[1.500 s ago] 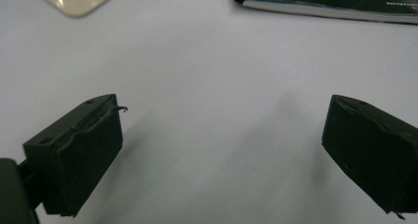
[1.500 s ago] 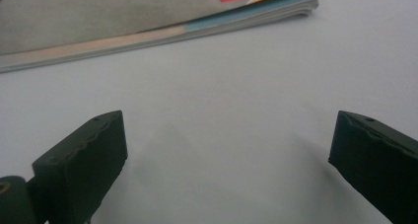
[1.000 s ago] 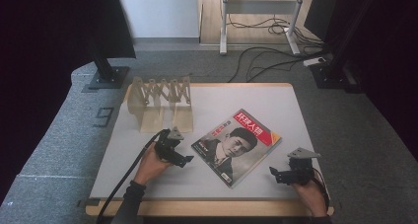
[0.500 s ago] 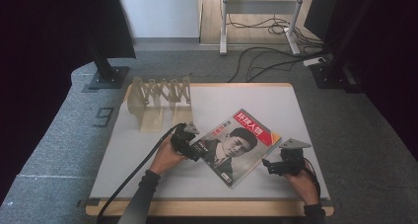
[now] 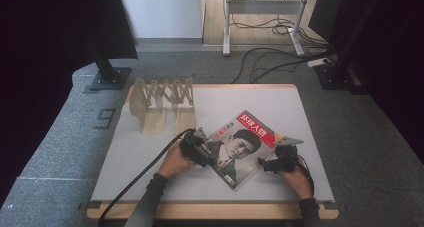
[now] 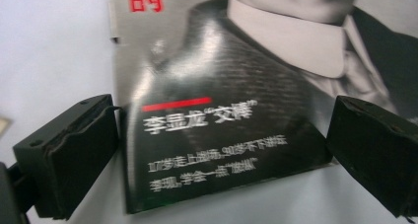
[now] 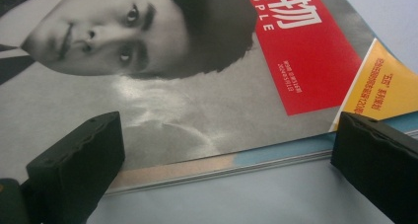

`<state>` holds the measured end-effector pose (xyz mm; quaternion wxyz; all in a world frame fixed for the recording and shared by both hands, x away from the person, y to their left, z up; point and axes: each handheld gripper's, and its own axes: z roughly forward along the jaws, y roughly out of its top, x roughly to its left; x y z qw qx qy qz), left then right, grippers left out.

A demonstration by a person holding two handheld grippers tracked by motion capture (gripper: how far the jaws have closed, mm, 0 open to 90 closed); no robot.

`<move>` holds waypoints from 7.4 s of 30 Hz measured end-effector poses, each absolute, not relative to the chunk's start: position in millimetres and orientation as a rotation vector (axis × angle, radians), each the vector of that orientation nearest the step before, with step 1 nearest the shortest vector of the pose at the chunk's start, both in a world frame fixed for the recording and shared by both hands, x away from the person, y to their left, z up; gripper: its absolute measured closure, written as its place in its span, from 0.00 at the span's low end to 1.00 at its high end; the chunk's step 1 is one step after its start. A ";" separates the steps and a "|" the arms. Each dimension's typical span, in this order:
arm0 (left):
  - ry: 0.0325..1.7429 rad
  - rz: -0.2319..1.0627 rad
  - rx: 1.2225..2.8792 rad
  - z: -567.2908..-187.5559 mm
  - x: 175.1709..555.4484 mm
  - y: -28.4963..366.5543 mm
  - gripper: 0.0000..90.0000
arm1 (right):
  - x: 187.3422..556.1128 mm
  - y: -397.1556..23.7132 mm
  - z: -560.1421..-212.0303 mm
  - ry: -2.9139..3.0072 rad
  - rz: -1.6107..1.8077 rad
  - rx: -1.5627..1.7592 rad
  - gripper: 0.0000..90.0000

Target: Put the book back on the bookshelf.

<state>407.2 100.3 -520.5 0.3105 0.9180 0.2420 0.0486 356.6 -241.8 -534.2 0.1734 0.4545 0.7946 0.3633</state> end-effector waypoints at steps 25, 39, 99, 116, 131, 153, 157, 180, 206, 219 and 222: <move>0.607 0.050 2.415 -518.9 350.9 99.7 0.00 | 387.0 -244.0 -534.4 2.265 1.027 1.279 0.00; 0.570 0.018 2.410 -518.7 329.4 94.0 0.00 | 410.4 -237.2 -534.3 2.276 1.025 1.267 0.00; 0.659 0.239 2.362 -528.7 342.8 121.6 0.00 | 472.4 -270.3 -518.2 2.369 0.982 1.356 0.37; 0.662 0.236 2.360 -528.8 342.9 121.6 0.00 | 467.0 -273.3 -493.6 2.325 0.959 1.355 0.91; 0.648 0.214 2.364 -527.6 345.0 123.2 0.00 | 447.1 -257.1 -443.0 2.355 1.065 1.228 0.94; 0.552 0.080 2.359 -497.7 386.0 111.8 0.16 | 407.6 -230.1 -355.4 2.328 1.167 0.927 0.95; 0.530 0.061 2.380 -495.8 396.9 106.4 0.20 | 400.4 -225.5 -341.1 2.319 1.185 0.858 0.95; 0.410 -0.101 2.276 -481.0 411.4 101.9 0.80 | 384.5 -219.0 -313.4 2.311 1.252 0.705 0.95; 0.321 0.243 2.153 -466.4 375.1 130.5 0.97 | 361.9 -239.4 -295.7 2.217 1.241 0.639 0.95; 0.249 0.331 2.150 -442.5 373.5 117.4 0.91 | 351.8 -250.7 -298.5 2.240 1.282 0.576 0.94; 0.246 0.331 2.164 -439.9 373.5 113.7 0.92 | 351.6 -250.2 -298.5 2.237 1.271 0.575 0.94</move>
